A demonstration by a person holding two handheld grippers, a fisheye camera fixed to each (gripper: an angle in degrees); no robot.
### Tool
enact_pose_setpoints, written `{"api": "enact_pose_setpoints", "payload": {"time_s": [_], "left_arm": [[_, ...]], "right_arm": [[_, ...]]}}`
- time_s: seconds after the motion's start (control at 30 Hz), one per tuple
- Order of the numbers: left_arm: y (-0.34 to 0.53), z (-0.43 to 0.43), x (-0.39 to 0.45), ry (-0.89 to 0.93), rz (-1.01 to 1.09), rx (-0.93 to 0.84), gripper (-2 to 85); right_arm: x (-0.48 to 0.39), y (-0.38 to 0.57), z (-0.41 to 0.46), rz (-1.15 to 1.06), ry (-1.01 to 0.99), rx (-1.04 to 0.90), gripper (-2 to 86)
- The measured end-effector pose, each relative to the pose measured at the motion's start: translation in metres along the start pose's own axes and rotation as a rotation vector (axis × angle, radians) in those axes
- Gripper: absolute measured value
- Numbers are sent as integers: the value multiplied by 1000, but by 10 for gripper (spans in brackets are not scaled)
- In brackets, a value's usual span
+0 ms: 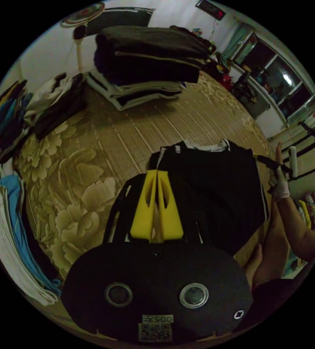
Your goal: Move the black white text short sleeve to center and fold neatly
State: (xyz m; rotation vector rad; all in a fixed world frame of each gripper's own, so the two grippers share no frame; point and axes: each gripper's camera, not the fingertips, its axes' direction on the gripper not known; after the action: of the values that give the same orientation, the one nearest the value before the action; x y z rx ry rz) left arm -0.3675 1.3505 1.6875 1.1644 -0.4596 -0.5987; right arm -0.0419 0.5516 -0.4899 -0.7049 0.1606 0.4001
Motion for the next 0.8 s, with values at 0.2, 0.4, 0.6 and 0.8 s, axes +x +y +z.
{"api": "enact_pose_setpoints", "payload": {"time_s": [0.2, 0.4, 0.6, 0.8], "left_arm": [[7, 1, -22, 257, 29, 136, -2], [18, -11, -19, 272, 7, 95, 51], [44, 5, 17, 171, 56, -105, 72], [47, 30, 25, 22, 87, -264, 9]], "right_arm": [[12, 3, 12, 140, -100, 43, -8], [13, 11, 21, 249, -137, 80, 3], [-43, 20, 23, 55, -66, 111, -9], [-103, 33, 86, -62, -85, -111, -10]]}}
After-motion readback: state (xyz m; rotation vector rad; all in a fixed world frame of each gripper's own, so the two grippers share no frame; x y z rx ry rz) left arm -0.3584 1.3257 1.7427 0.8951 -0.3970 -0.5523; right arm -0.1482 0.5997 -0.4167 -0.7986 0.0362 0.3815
